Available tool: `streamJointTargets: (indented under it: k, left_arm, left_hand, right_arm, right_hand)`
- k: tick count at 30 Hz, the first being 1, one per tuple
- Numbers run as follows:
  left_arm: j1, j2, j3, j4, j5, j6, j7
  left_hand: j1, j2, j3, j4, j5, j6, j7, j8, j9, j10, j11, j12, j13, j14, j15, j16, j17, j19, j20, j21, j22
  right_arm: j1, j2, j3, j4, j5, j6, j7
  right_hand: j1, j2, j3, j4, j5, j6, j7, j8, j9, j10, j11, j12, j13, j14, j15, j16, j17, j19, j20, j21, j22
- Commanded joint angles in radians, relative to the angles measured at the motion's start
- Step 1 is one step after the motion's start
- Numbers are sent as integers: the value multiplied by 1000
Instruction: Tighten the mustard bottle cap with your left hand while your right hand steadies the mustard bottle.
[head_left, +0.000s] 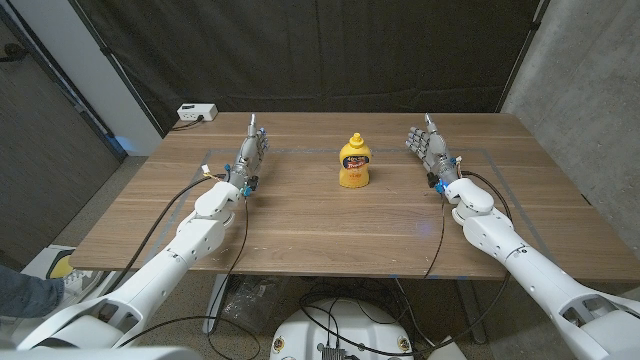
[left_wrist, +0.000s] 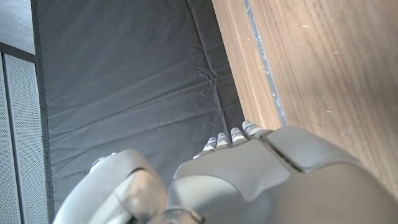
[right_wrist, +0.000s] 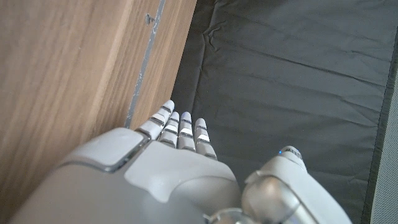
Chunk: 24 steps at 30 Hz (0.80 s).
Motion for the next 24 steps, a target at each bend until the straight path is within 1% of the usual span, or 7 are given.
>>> streamJointTargets:
  k: [1, 4, 8, 11, 17, 21, 24]
  left_arm:
    - [51, 25, -10, -83, 28, -18, 47]
    - [75, 34, -18, -118, 34, -25, 64]
    - [103, 32, -32, -138, 22, -55, 66]
    - [119, 42, -41, -154, 19, -61, 64]
    - [138, 78, -53, -200, 45, -42, 89]
    - [145, 97, -57, -219, 47, -32, 81]
    - [134, 106, -53, -203, 40, -30, 46]
  left_hand:
    - [10, 3, -6, -1, 6, -291, 3, 8, 4, -148, 1, 8, 5, -124, 1, 5, 4, -133, -28, 7, 4]
    - [13, 5, -5, -3, 6, -283, 3, 11, 4, -135, -1, 13, 5, -116, 2, 8, 4, -129, -25, 8, 4]
    - [26, 10, -5, -9, 4, -233, -5, 25, 4, -85, -1, 29, 6, -68, 0, 19, 5, -82, -20, 23, 4]
    - [34, 13, -5, -13, 2, -189, -15, 38, 4, -62, -3, 34, 6, -46, -2, 21, 5, -62, -18, 28, 4]
    - [50, 14, -9, -21, -3, -88, -19, 62, 5, 32, 0, 58, 7, 21, -5, 30, 4, 0, -14, 43, 3]
    - [56, 13, -10, -23, -6, -48, -25, 69, 5, 61, -3, 64, 7, 49, -7, 33, 3, 29, -11, 50, 2]
    - [58, 13, -11, -24, -7, -33, -29, 72, 5, 73, -2, 66, 7, 61, -8, 34, 3, 33, -9, 50, 1]
  right_arm:
    - [-6, -9, -12, 13, -50, 86, 26]
    - [-29, -27, -13, -21, -84, 94, -7]
    - [-56, -51, -18, -61, -125, 105, -30]
    - [-71, -56, -23, -71, -149, 133, -37]
    - [-103, -57, -25, -93, -191, 186, -61]
    - [-124, -52, -21, -108, -214, 221, -84]
    - [-132, -31, -21, -96, -295, 271, -154]
  right_hand:
    - [9, -25, -10, -18, 8, -24, 18, -5, 3, -20, 0, -6, 3, -15, 5, -5, 4, -9, 4, -8, 2]
    - [20, -40, -16, -29, 13, 20, -5, 15, 7, -25, -2, -8, 4, -16, 3, -7, 4, -10, 4, -12, 2]
    - [35, -36, -12, -36, 15, 29, -13, 19, 10, -21, -11, -6, 4, -6, -6, -4, 4, -5, 1, -13, 1]
    - [59, -30, -6, -48, 17, -18, -7, 2, 12, -21, -18, -6, 5, -3, -8, -4, 3, 2, -1, -14, 1]
    - [70, -30, -4, -55, 17, -31, -6, -2, 12, -23, -26, -7, 5, -5, -13, -6, 3, 3, -2, -16, 1]
    - [80, -31, -4, -61, 18, -48, -30, -7, 11, -27, -34, -8, 5, -3, -16, -6, 3, 4, -1, -17, 1]
    - [88, -33, -4, -66, 18, -67, -40, -12, 10, -32, -44, -10, 5, -1, -22, -6, 3, 7, -2, -18, 1]
